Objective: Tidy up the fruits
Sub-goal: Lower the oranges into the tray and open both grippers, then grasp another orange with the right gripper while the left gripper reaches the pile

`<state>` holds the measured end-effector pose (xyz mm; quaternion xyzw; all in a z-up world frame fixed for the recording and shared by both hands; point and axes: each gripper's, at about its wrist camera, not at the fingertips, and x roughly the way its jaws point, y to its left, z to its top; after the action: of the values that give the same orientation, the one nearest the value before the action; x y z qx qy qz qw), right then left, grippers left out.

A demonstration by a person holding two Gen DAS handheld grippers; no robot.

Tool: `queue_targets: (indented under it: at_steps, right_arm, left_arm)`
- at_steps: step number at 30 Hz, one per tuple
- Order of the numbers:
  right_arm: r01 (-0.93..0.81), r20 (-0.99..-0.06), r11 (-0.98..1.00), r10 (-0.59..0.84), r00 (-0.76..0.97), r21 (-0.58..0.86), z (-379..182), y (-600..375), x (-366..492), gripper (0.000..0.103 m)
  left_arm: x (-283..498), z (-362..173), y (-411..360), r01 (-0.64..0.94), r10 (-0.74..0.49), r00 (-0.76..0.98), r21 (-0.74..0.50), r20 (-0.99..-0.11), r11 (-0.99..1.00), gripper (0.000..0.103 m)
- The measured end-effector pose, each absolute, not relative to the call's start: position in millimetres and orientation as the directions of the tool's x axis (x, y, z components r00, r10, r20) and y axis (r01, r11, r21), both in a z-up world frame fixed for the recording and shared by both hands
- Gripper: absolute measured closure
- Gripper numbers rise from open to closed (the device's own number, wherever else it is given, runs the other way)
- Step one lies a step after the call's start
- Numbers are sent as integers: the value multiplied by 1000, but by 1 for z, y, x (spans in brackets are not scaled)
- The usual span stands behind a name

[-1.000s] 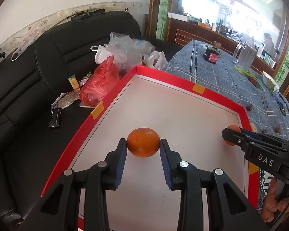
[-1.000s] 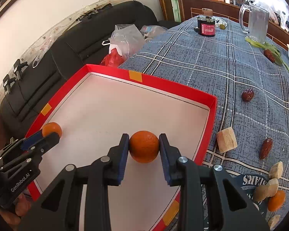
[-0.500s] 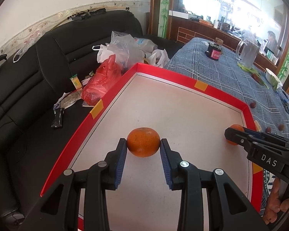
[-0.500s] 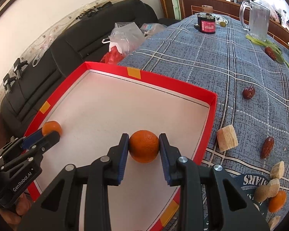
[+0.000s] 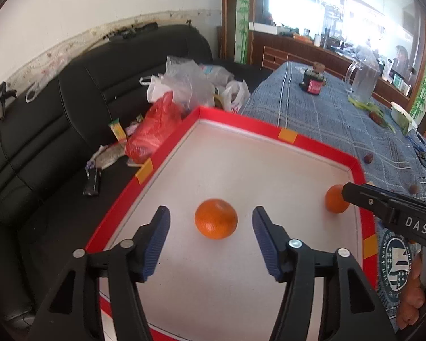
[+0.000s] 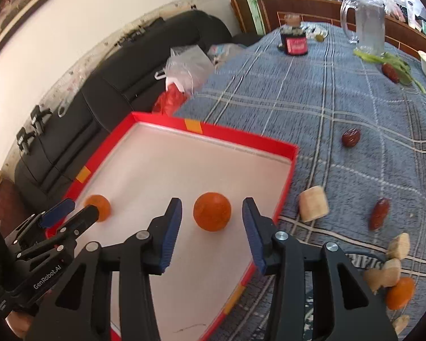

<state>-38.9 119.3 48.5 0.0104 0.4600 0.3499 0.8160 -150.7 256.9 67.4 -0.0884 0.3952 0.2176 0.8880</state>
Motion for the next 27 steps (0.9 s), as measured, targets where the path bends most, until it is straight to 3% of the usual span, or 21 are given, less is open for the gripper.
queue_targets:
  at_steps: [13, 27]
  right_arm:
    - [-491, -699, 773, 606, 380, 403, 57, 51, -25, 53]
    - [-394, -713, 805, 583, 389, 443, 51, -51, -4, 53]
  left_arm:
    - [-148, 90, 210, -378, 305, 643, 55, -702, 924, 29]
    - [-123, 85, 139, -242, 250, 647, 117, -721, 963, 29]
